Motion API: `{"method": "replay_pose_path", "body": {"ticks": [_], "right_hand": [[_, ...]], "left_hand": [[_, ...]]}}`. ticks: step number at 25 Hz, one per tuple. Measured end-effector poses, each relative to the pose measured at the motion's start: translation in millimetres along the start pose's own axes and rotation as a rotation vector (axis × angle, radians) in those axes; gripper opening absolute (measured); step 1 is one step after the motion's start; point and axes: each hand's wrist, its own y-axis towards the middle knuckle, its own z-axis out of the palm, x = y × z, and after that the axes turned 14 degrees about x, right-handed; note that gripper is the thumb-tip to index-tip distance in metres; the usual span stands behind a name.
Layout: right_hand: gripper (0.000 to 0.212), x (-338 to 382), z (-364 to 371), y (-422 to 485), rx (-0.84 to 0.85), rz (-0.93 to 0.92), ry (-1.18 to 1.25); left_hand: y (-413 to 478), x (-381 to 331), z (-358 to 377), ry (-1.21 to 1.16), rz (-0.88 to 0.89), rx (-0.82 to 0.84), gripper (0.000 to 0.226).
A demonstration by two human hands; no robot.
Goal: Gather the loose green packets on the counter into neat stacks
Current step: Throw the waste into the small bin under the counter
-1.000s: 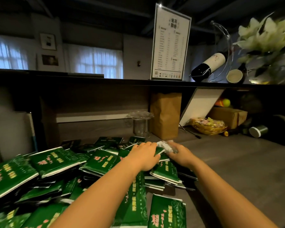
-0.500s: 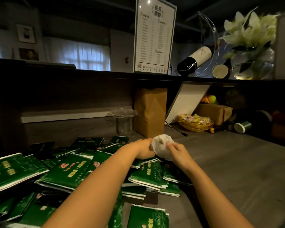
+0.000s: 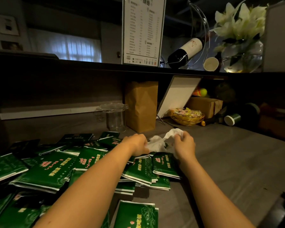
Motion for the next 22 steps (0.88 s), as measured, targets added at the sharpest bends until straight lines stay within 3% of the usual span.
{"method": "replay_pose_path", "body": {"ticks": [6,9,15,22], "right_hand": [[0.027,0,-6,2,-0.059,0.07,0.132],[0.031,1,-6,1,-0.051,0.057,0.196],[0.029,5,-5,-3,0.025,0.003,0.155],[0.022,17,-1,-14,0.122,-0.195,0.199]], "left_hand": [[5,4,2,-0.153,0.084,-0.21,0.023],[6,11,-1,-0.271,0.142,-0.327,0.008],[4,12,-13,-0.289,0.162,-0.469,0.022],[-14,12,-28,-0.732,0.187,-0.557,0.022]]}}
